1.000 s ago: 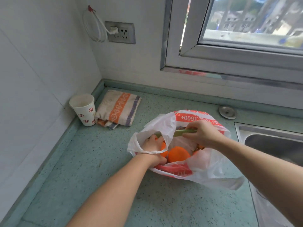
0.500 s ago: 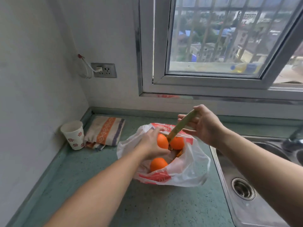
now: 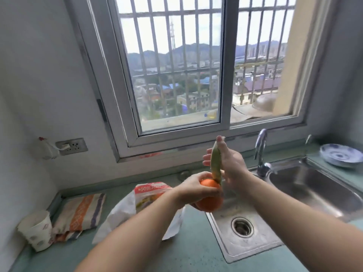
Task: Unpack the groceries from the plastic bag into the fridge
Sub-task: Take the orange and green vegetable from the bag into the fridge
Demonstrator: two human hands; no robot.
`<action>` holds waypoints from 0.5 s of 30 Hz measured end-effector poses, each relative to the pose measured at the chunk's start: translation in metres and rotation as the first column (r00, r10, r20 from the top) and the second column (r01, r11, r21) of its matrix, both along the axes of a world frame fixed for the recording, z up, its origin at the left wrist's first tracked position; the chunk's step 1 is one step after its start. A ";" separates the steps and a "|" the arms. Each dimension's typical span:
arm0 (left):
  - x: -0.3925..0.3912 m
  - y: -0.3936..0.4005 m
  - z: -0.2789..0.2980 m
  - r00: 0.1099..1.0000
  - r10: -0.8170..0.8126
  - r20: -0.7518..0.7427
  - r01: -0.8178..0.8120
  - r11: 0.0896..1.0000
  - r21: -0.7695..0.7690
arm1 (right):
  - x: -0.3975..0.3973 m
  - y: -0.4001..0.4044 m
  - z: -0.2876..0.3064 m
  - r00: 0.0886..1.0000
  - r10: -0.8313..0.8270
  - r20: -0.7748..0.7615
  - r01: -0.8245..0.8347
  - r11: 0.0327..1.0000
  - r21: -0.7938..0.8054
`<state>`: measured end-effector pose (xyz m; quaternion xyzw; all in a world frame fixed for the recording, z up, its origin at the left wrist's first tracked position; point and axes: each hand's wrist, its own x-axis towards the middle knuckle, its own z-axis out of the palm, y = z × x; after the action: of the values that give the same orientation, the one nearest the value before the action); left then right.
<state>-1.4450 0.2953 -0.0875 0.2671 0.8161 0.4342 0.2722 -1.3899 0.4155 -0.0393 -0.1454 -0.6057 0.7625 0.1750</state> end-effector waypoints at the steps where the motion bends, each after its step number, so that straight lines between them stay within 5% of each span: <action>1: 0.002 0.010 0.003 1.000 -0.029 0.000 0.029 1.000 0.009 | 0.008 0.006 0.003 1.000 -0.004 -0.014 0.005 0.999 0.032; 5: 0.009 0.056 0.009 0.983 -0.184 0.000 0.183 0.980 0.081 | 0.035 0.044 0.018 0.994 -0.096 -0.047 0.098 0.994 0.052; 9: 0.018 0.118 0.012 0.942 -0.295 -0.163 0.315 0.942 0.113 | 0.085 0.101 0.033 0.946 -0.318 -0.060 0.323 0.941 0.099; 15: 0.079 0.225 0.016 0.852 -0.466 -0.237 0.509 0.842 0.177 | 0.225 0.164 0.021 0.678 -0.731 0.077 0.694 0.670 0.263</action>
<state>-1.3657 0.5201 -0.0716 0.5357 0.6856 0.4163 0.2637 -1.1647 0.5793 -0.0180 -0.4181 -0.5908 0.5476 0.4199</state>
